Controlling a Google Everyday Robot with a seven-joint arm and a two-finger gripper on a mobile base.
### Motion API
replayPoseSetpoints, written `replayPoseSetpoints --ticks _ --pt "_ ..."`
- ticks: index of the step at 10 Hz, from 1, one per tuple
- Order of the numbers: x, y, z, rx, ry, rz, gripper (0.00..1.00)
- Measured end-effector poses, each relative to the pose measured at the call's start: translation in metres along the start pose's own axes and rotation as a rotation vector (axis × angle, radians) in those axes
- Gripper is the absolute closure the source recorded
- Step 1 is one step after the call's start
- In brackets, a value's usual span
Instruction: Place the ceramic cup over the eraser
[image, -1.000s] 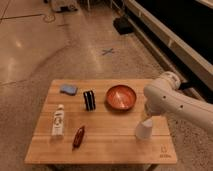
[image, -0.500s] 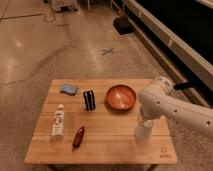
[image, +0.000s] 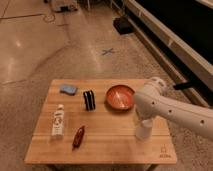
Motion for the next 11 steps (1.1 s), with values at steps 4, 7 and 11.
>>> replayPoseSetpoints --ticks 4,7,11 --pt "0.035 -0.019 -0.051 0.006 0.02 -0.052 0.85" --pt "0.036 -0.031 -0.053 0.025 -0.007 -0.071 0.66" --pt "0.015 -0.015 -0.031 0.054 -0.117 -0.106 0.34"
